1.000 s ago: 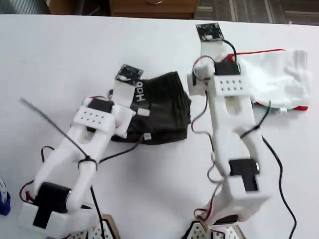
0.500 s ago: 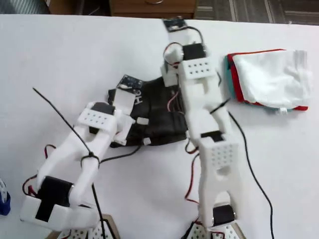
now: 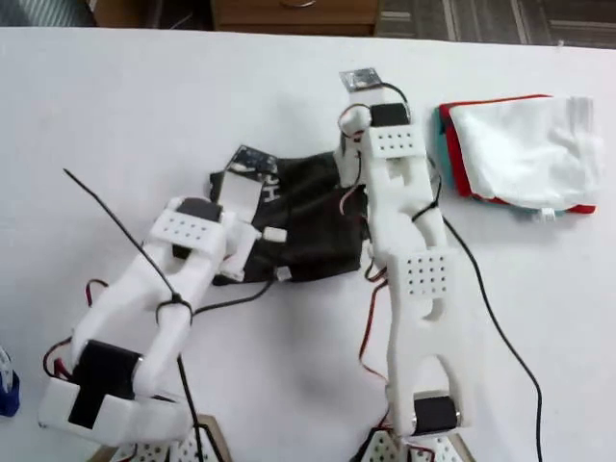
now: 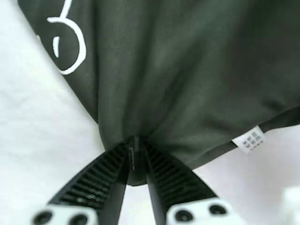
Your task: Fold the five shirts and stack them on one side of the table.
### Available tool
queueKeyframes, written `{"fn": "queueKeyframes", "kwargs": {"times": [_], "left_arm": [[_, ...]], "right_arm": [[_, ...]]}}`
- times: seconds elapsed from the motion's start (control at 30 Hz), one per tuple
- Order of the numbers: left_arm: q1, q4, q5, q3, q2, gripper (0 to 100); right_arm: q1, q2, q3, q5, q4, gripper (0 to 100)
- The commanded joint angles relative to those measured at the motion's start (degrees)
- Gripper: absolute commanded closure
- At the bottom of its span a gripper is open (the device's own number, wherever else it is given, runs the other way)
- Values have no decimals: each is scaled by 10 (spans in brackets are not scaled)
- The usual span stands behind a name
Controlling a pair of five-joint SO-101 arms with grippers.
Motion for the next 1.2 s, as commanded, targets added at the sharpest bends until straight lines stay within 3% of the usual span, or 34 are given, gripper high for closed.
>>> {"fn": "queueKeyframes", "kwargs": {"times": [0.0,0.23,0.53,0.77,0.93,1.17], "left_arm": [[-4,-2,4,1,-2,973],[-4,4,4,-10,-6,973],[-12,141,1,-148,-97,973],[-102,90,-21,-192,-123,973],[-142,19,-20,-224,-11,973],[-129,13,1,-369,185,973]], "right_arm": [[7,-11,-25,19,7,976],[7,-111,-25,18,15,976],[-1,-271,-4,17,103,976],[-33,-448,244,-1,95,975],[-54,-612,519,-4,-55,975],[-55,-771,891,0,-310,976]]}}
